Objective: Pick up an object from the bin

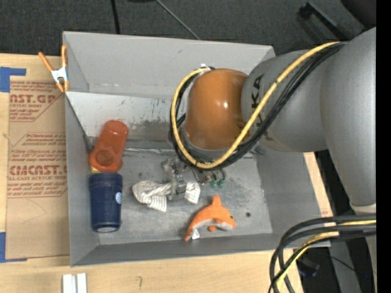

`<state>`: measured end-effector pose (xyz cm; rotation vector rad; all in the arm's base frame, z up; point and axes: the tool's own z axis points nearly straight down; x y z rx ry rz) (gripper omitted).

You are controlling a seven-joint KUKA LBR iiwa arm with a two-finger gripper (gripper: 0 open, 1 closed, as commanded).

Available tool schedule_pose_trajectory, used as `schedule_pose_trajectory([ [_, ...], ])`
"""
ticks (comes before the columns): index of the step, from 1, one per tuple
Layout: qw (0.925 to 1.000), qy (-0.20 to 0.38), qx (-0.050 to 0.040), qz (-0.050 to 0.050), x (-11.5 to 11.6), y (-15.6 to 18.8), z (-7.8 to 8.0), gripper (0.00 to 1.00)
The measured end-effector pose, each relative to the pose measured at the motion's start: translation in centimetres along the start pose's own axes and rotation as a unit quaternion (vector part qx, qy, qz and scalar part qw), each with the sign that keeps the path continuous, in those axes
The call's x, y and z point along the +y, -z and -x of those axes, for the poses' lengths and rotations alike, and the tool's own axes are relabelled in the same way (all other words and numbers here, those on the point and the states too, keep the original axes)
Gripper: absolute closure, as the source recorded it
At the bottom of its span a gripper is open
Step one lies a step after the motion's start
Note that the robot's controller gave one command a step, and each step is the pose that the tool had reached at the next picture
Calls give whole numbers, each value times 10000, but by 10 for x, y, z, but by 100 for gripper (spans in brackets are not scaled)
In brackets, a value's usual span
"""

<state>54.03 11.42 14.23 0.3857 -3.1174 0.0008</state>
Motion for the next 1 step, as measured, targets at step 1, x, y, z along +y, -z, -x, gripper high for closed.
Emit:
schedule_pose_trajectory([
  [1,10000,-1,-14,-1,0,10,1,100],
])
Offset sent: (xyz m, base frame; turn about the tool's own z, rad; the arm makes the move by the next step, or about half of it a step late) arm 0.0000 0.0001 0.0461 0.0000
